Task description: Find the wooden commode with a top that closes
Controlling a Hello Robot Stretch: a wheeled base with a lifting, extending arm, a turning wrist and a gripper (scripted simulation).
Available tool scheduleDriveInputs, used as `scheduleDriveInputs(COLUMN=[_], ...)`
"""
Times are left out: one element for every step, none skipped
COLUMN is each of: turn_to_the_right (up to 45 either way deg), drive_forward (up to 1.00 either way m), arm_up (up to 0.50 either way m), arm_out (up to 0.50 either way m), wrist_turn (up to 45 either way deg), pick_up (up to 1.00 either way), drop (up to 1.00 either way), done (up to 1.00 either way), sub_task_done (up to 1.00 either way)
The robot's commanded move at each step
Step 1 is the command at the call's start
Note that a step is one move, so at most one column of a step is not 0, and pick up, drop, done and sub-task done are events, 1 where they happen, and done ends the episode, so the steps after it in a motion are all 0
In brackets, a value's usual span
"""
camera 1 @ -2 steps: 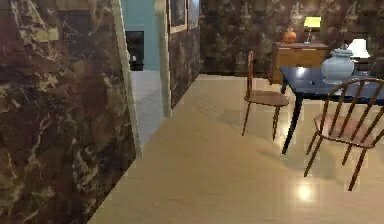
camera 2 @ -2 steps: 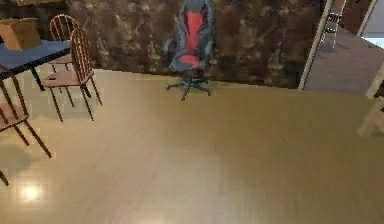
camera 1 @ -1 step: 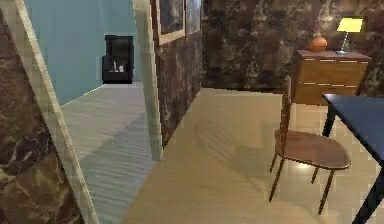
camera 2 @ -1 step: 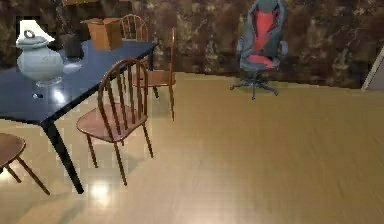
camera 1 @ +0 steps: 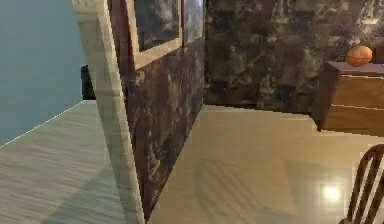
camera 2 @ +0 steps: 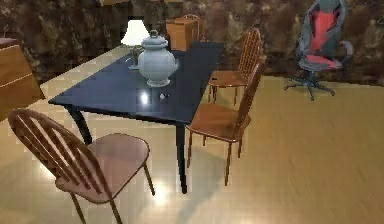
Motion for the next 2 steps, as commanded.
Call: scheduleDriveInputs(turn_to_the_right=[-45.0,-3.0], drive_forward=[0.00,0.00], arm_up=[0.00,0.00], arm_out=[0.00,0.00], wrist_turn=[0.0,0.0], pick_up=[0.00,0.00], drop=[0.00,0.00], done=[0.00,0.00], sub_task_done=[0.00,0.00])
